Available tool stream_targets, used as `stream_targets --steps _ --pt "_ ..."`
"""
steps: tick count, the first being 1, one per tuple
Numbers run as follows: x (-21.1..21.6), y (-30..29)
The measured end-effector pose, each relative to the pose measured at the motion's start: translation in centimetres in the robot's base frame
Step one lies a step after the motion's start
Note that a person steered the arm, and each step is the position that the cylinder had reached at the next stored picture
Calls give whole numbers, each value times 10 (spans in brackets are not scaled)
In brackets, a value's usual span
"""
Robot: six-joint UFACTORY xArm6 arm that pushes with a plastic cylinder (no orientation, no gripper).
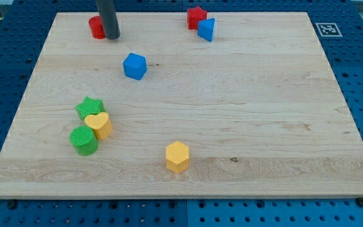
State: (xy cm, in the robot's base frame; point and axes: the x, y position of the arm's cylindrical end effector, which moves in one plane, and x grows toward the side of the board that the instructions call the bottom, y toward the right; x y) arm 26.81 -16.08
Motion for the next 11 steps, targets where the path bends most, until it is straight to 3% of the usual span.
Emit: stream_targets --steps 3,5,7,9,10,11 --pt "-29 -40" --pt "61 -22" --pt "75 -22" --pt "135 -55" --pt "193 -87" --pt "275 -60"
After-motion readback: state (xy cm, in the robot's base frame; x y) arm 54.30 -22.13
